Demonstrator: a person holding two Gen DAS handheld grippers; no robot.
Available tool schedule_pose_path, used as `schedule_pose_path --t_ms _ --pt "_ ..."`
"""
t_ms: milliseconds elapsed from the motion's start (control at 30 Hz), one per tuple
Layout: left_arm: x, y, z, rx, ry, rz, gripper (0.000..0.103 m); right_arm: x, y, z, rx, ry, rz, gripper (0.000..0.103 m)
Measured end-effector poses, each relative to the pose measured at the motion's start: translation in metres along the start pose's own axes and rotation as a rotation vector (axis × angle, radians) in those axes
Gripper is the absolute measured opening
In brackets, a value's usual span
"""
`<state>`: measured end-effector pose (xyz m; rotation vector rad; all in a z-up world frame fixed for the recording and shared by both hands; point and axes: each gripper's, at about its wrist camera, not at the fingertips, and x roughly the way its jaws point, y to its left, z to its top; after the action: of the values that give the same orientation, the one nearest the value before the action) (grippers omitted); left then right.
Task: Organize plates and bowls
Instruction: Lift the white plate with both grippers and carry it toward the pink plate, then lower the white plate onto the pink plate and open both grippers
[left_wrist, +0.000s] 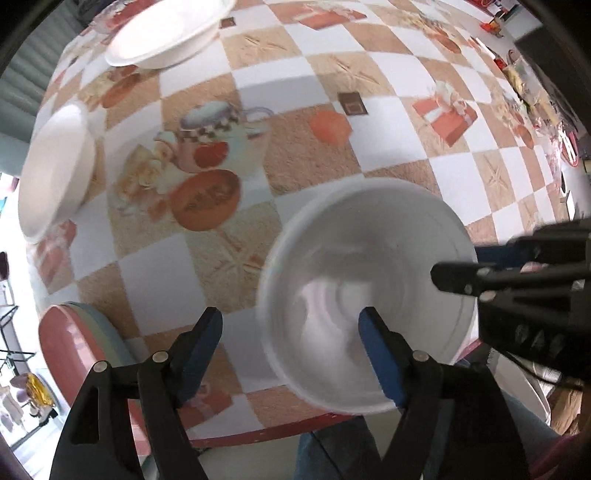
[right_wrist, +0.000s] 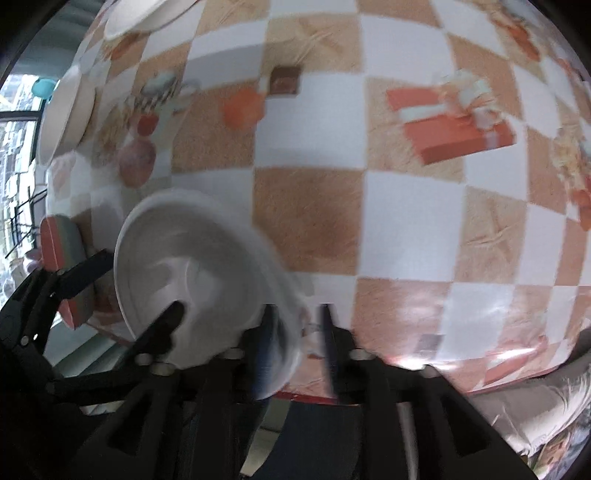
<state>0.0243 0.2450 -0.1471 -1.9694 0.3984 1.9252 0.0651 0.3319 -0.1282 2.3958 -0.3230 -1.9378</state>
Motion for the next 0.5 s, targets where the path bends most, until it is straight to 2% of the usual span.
schedule_pose_path --t_ms 33,200,367,500 --pt "-0.002 0.004 0.001 -0.008 -0.002 0.001 0.079 -0.006 -0.004 0.000 0.005 -0.024 -0.002 0.078" --pt "-0.020 0.035 0.010 -0.102 -0.029 -0.001 0.079 -0.028 -0.025 0.013 0.033 -0.086 -0.030 0.078" --pt "-0.043 0.067 0.043 -0.197 -0.095 0.033 0.079 -0.047 -0.030 0.038 0.046 -0.142 -0.041 0.078" --pt "-0.060 0.093 0.067 -0.259 -0.143 0.068 0.079 -0.058 -0.019 0.064 0.018 -0.181 -0.041 0.078"
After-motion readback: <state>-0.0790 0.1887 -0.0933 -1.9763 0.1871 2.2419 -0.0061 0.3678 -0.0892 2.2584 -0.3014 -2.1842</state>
